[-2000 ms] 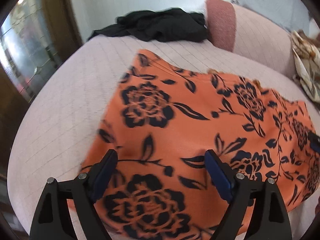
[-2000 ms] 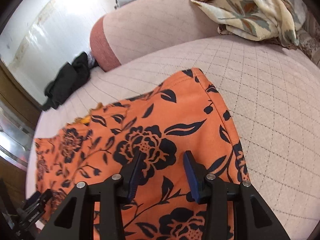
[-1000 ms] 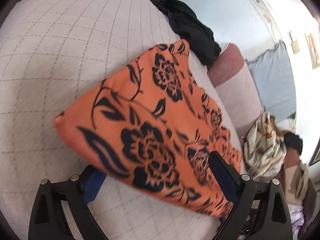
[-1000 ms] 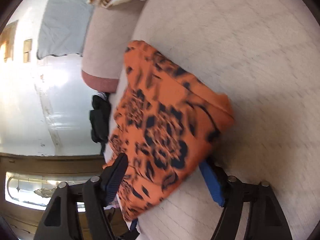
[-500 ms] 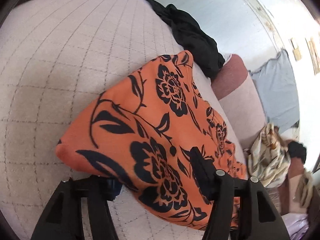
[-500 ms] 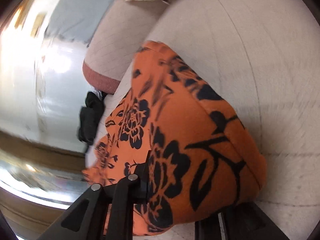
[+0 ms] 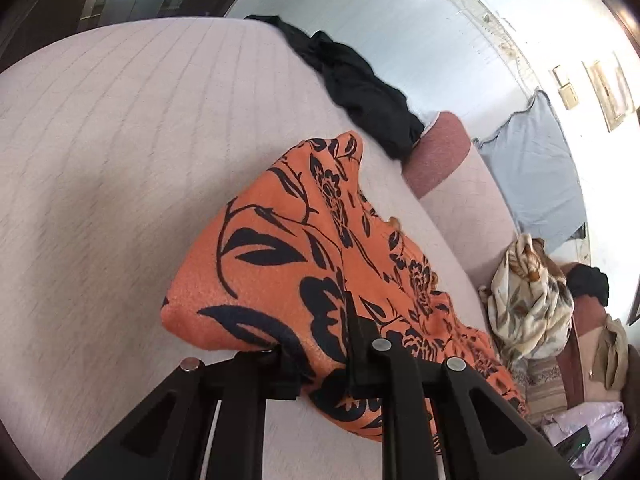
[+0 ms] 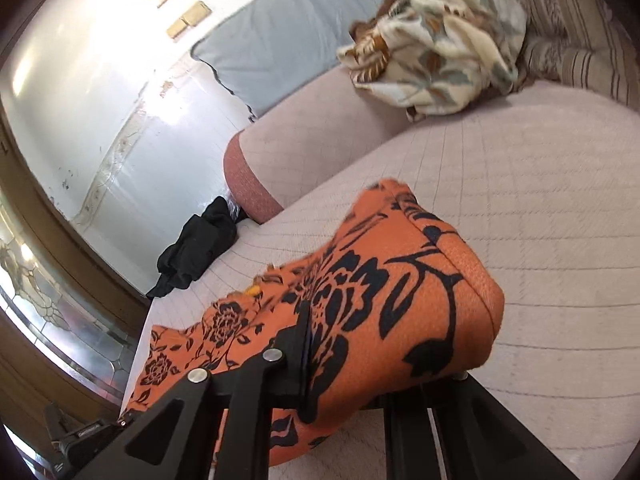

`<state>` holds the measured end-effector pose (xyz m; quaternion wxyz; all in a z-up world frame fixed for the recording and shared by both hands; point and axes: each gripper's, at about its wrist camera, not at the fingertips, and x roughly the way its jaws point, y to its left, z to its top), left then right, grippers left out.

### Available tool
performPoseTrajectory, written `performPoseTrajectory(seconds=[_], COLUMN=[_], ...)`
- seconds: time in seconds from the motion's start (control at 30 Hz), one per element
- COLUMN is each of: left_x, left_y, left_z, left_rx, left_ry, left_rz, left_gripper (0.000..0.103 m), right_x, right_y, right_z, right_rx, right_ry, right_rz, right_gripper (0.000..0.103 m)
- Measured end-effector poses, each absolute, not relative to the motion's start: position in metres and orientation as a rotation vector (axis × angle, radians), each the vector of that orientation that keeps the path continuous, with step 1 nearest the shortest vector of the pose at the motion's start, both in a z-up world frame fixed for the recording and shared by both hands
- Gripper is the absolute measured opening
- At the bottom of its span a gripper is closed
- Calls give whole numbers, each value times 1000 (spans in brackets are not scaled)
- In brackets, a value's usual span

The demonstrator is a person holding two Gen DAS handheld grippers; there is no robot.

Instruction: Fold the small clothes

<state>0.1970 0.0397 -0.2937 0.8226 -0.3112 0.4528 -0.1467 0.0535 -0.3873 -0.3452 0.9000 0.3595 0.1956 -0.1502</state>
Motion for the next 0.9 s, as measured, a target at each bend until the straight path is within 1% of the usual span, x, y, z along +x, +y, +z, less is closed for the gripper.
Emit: performPoseTrajectory(seconds=[0.1, 0.13, 0.17, 0.23, 0.27, 0.3, 0.4, 0.5, 0.6, 0.7, 0.77, 0.9], left_x=[193, 195, 199, 205, 208, 211, 214, 216, 214, 212, 218, 223], left_y=[41, 42, 45, 60, 62, 65, 74, 72, 66, 68, 66, 73], left_z=[-307, -317, -326, -335, -336, -337, -339, -331, -325, -326, -329, -333], left_rx=[-644, -646, -668, -807, -827, -845, -884, -818, -746, -718, -716, -746], left_ry=[1029, 1081, 1125, 1133, 1140, 1148, 1138, 1112, 1087, 1084, 1105, 1111], left_rz=[-291, -272, -263, -299, -310, -324, -330, -328, -338, -345, -348, -366], left_gripper=[20, 28, 30, 32, 34, 34, 34, 33, 29, 29, 31, 34], right_x=[35, 31, 30, 34, 33, 31, 13, 0, 5, 35, 71, 143], right_y=[-382, -381, -383, -389, -394, -398, -398, -382, -357, -326, -306, -280], right_z=[-342, -347, -356, -378, -387, -390, -381, -357, -330, -309, -304, -314], right_rx=[715, 705, 710, 776, 819, 854, 870, 780, 705, 631, 571, 530], right_ry=[448, 490, 564, 737, 799, 819, 847, 869, 846, 801, 803, 849], right_rz=[-312, -315, -306, -302, -302, -289, -250, -179, -71, -8, 15, 23], right_gripper=[13, 14, 15, 18, 18, 18, 20, 20, 20, 20, 20, 20])
